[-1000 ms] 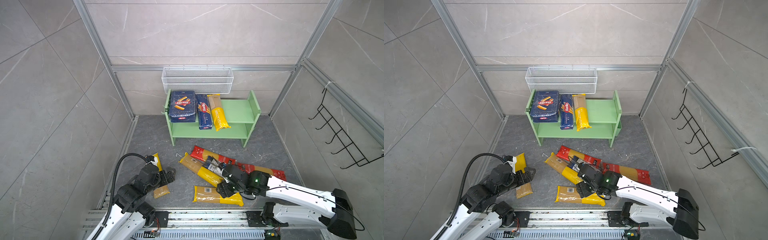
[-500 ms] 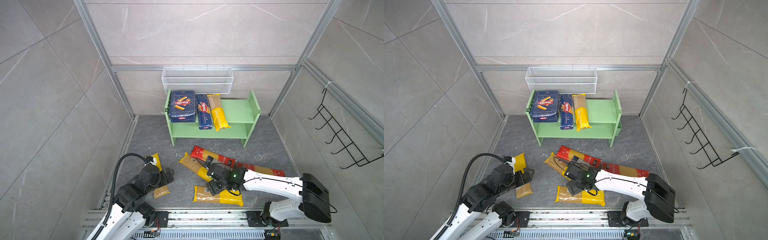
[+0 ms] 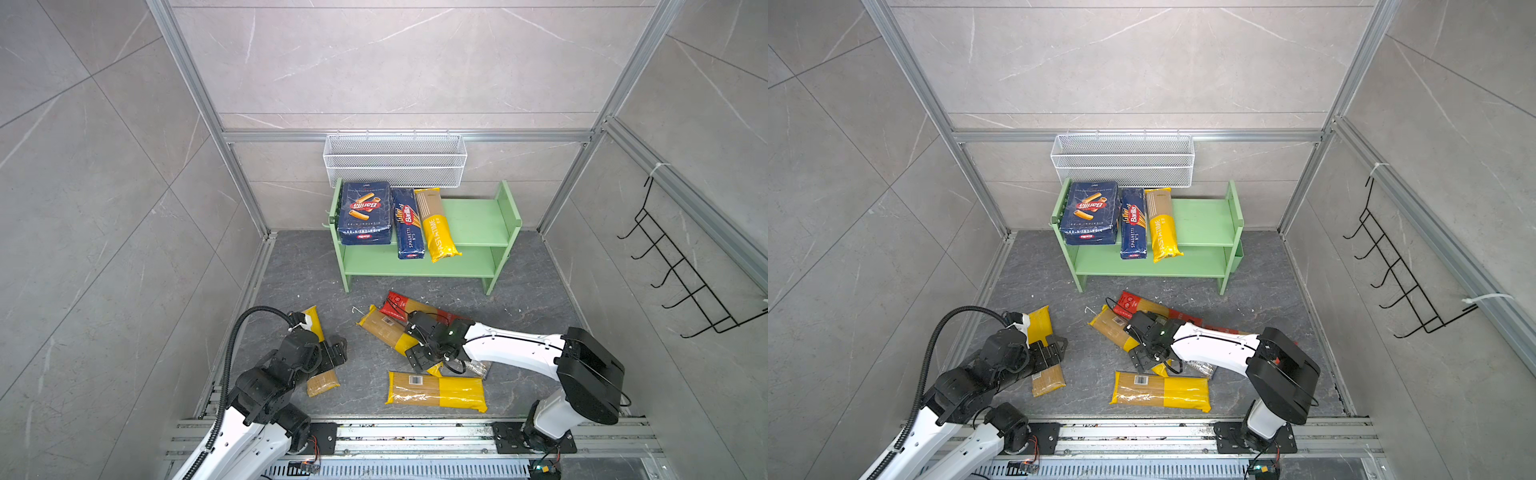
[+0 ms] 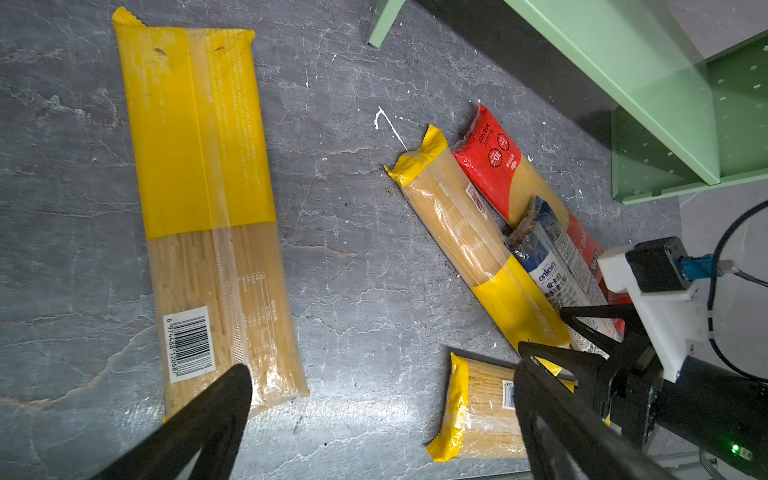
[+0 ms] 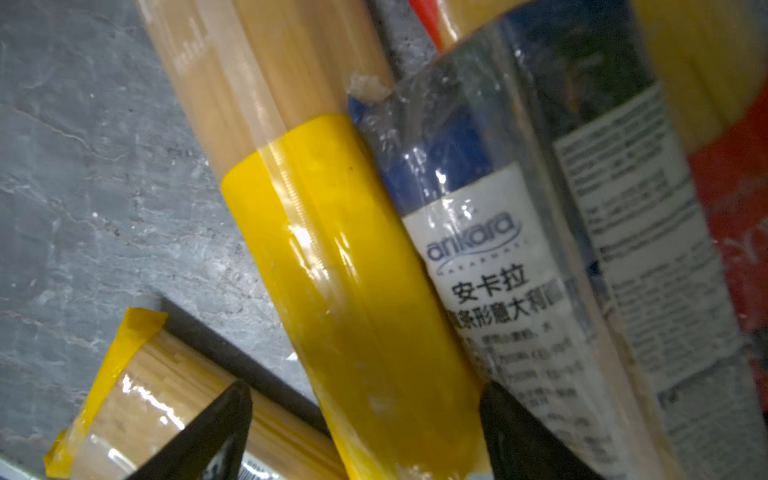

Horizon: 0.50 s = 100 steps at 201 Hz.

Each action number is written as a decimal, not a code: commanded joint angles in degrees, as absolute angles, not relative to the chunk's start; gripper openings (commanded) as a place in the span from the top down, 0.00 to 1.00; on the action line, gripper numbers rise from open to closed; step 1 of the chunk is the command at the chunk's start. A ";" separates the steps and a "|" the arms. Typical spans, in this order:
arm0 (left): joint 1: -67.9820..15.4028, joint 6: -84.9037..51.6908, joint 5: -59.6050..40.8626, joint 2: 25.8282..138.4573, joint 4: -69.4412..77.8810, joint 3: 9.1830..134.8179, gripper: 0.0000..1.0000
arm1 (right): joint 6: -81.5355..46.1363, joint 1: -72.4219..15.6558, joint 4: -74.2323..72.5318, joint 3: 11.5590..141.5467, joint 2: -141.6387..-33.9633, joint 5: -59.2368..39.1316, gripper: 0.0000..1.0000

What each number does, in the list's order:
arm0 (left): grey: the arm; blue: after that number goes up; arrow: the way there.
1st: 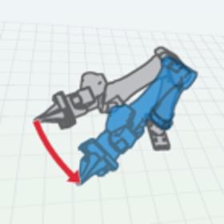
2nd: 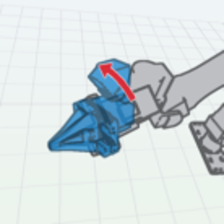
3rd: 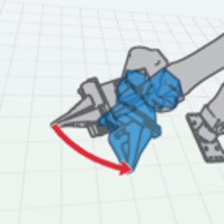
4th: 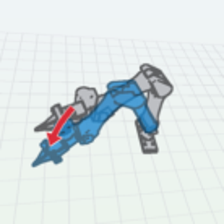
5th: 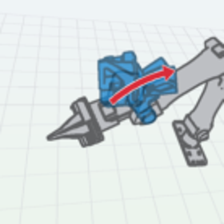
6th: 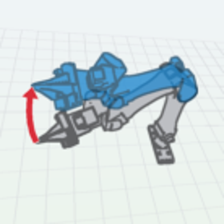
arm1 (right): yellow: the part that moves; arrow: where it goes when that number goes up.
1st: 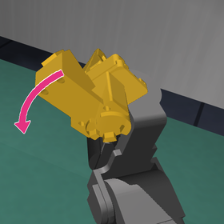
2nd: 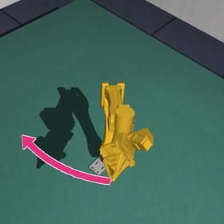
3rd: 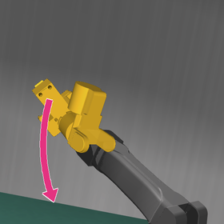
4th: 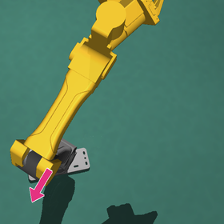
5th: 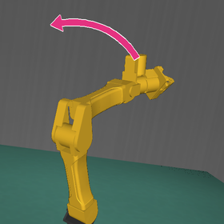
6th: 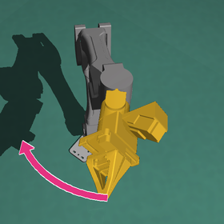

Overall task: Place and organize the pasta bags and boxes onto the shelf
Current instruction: 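Grasp the yellow-banded spaghetti bag beside the ankara bag with the right gripper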

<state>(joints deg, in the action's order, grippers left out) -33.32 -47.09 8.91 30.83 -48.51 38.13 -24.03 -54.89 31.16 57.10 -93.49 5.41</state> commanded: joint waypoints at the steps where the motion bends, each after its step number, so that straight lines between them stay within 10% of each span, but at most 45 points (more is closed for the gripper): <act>1: -32.97 -46.01 9.84 31.55 -48.79 40.18 0.00 | -22.33 -54.06 30.10 56.82 -95.89 2.89 0.13; 100: -32.95 -46.50 10.72 31.32 -48.52 39.48 0.00 | -20.57 -52.73 29.63 61.53 -106.41 2.55 0.19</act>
